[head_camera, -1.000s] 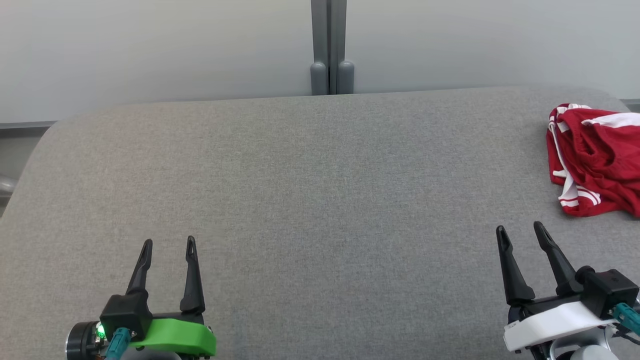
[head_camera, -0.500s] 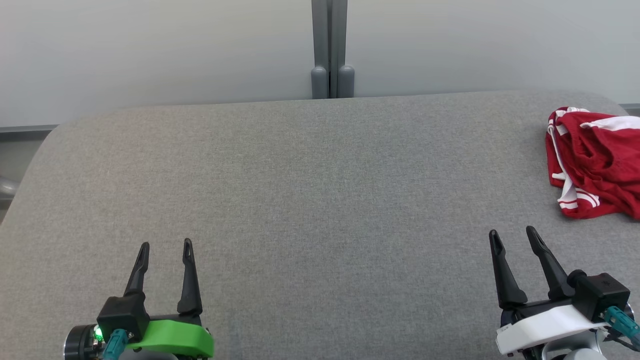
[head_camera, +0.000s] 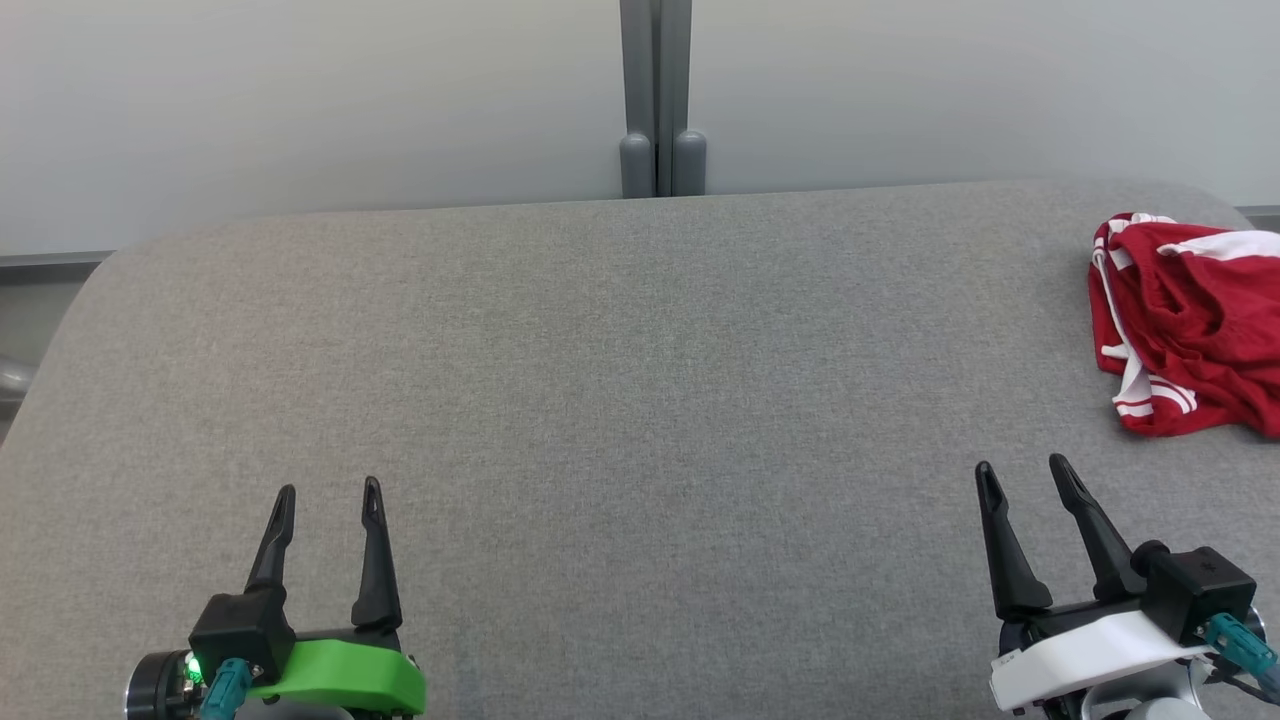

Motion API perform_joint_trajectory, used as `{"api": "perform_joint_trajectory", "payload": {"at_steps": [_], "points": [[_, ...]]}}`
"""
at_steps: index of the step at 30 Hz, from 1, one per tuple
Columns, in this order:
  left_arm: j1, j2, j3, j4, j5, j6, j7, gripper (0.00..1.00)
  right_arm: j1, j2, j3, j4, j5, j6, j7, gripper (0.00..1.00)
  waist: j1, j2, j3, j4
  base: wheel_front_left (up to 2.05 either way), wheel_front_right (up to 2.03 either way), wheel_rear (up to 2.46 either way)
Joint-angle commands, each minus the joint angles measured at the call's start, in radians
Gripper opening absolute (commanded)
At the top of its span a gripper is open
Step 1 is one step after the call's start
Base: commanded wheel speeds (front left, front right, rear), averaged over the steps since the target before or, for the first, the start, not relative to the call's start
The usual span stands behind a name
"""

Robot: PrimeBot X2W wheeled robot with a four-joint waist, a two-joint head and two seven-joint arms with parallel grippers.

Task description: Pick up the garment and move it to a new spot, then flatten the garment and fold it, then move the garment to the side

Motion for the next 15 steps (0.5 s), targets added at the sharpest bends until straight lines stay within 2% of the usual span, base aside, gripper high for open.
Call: {"api": "perform_joint_trajectory", "payload": {"at_steps": [1, 2, 3, 7, 15], "points": [[0.007, 0.000, 0.005, 0.002, -0.003, 0.000, 0.000, 1.00, 0.010, 0.001, 0.001, 0.002, -0.011, -0.002, -0.004, 1.00, 0.0001, 0.0000, 0.000, 0.000, 0.00, 0.00, 0.00], [0.007, 0.000, 0.005, 0.001, -0.006, 0.000, 0.000, 1.00, 0.010, 0.001, 0.001, 0.002, -0.010, -0.002, -0.004, 1.00, 0.0001, 0.0000, 0.000, 0.000, 0.00, 0.00, 0.00], [0.000, 0.000, 0.000, -0.001, -0.003, 0.000, 0.000, 0.00, 0.000, 0.000, 0.000, 0.000, -0.003, 0.000, 0.000, 0.00, 0.0001, 0.0000, 0.000, -0.001, 0.00, 0.00, 0.00], [0.008, -0.002, -0.002, 0.034, -0.008, -0.001, 0.002, 0.00, 0.005, 0.006, 0.003, 0.031, 0.003, 0.000, 0.002, 0.00, 0.0001, 0.0000, 0.000, -0.001, 0.00, 0.00, 0.00], [-0.006, -0.002, 0.018, 0.042, -0.157, -0.015, 0.042, 0.00, -0.011, 0.010, -0.008, 0.045, 0.147, 0.000, 0.035, 0.00, 0.0001, 0.0000, 0.001, -0.005, 0.00, 0.00, 0.00]]}}
